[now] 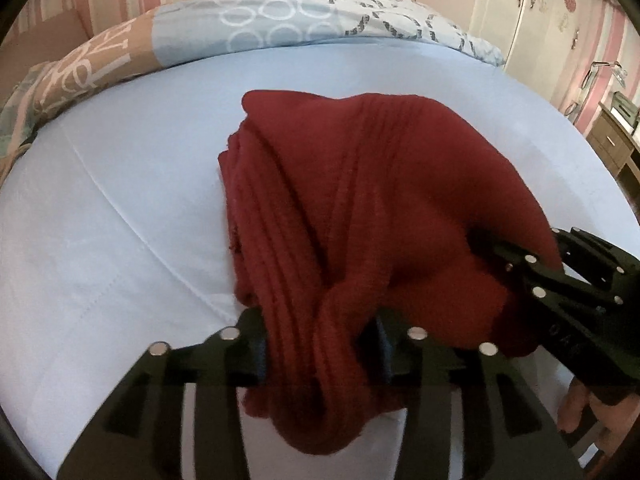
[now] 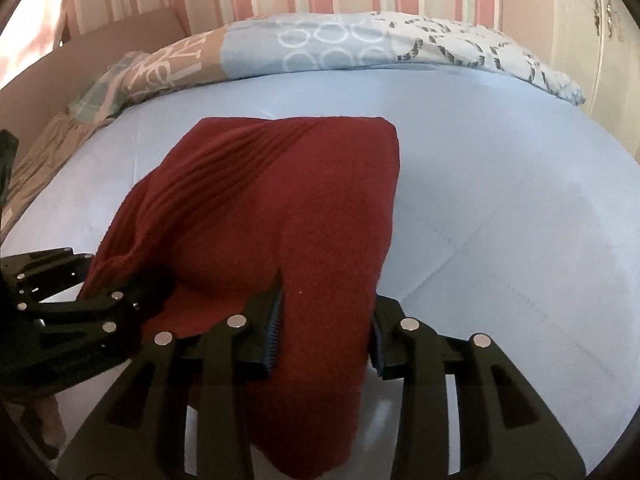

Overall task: Fold small clothes
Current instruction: 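Lower the sweater onto the sheet and open the left tool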

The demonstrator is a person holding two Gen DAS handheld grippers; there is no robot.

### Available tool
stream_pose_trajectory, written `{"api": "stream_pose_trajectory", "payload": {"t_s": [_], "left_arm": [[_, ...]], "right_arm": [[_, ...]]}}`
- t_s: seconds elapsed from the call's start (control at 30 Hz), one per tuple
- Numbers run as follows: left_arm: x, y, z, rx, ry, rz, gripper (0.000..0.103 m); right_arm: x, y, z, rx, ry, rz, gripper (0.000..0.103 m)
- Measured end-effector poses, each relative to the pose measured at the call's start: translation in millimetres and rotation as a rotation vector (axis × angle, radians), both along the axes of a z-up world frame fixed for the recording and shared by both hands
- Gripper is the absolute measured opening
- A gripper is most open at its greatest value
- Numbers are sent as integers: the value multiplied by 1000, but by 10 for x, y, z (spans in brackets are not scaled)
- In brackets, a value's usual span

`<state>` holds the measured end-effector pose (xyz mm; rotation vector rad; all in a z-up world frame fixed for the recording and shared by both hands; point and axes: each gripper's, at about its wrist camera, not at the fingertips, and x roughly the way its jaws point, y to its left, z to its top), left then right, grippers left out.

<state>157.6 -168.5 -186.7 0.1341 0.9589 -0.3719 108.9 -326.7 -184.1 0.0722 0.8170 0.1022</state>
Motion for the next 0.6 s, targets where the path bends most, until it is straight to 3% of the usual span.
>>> {"api": "stream_pose_trajectory", "payload": {"t_s": [0.1, 0.2, 0.23, 0.37, 0.5, 0.6], "left_arm": [[50, 65, 10, -1, 8, 18, 65], [12, 114, 64, 8, 3, 14, 73], [-7, 119, 85, 17, -4, 10, 78], [-83, 205, 193, 17, -19, -5, 80], [-184, 328, 299, -5, -68, -11, 84], [-179, 397, 275, -10, -71, 4, 87]], "right_arm": [[-3, -51, 43, 39, 15, -3, 44], [-29, -100, 200, 77, -4, -17, 67], [-66, -102, 283, 77, -30, -20, 79], [-147, -85, 525, -7, -78, -75, 98], [-36, 31, 402, -151, -7, -102, 97], [18, -10, 246, -168, 37, -140, 96]]}}
